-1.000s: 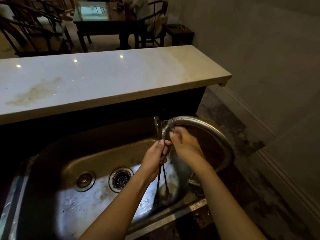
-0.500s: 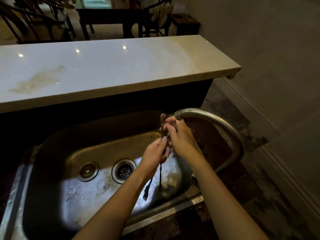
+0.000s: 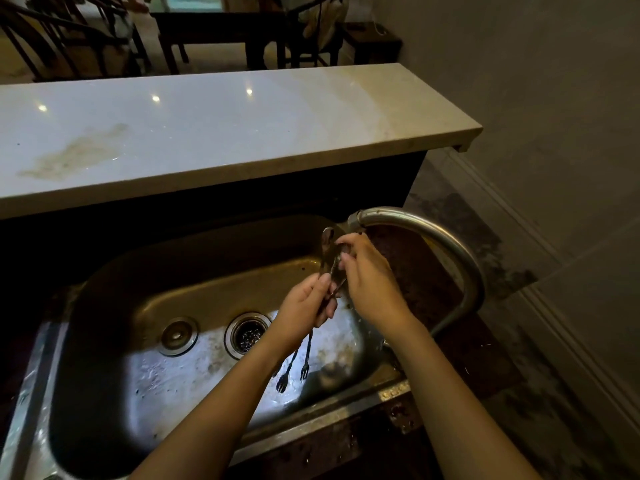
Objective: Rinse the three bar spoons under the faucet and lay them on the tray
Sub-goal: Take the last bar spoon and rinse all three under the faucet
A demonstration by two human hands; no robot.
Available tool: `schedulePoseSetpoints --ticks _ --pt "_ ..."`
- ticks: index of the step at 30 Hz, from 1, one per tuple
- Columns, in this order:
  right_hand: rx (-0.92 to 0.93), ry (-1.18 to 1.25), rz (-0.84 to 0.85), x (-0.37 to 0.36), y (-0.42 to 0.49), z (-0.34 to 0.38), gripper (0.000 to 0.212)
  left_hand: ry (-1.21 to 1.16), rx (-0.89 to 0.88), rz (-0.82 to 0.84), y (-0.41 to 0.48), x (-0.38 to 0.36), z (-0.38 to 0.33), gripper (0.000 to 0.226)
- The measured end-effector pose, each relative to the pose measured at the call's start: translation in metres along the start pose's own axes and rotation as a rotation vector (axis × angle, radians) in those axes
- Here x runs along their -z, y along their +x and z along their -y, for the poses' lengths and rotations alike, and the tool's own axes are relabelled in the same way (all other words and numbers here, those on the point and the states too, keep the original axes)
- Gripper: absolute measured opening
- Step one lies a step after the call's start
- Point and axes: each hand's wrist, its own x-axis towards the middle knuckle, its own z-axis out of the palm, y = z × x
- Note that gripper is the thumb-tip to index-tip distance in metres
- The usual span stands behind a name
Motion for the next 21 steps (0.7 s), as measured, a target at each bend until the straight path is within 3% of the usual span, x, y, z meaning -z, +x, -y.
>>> schedulePoseSetpoints --ticks 4,6,12,15,21 --pt "0.045 0.019 -0.027 0.005 0.004 -0.005 0.015 -0.019 0.003 -0.017 -0.002 -0.002 -0.002 0.026" --pt "0.009 0.009 -0.01 0.006 0.007 -0.005 0.011 -0.021 0.001 -0.028 -0.003 -0.006 -0.004 0.025" --pt "-0.127 0.184 -0.054 0.001 0.012 -0.001 0.025 -0.008 0.014 -0.023 -0.003 -0.015 -0.012 0.027" --pt "-0.066 0.112 0.015 0.002 0.013 -0.003 0.007 0.014 0.023 0.021 0.0 -0.015 -0.015 0.03" --pt "-0.053 0.222 0.173 0.02 0.019 0.002 0.025 -0.046 0.056 0.178 0.006 -0.013 -0.02 0.036"
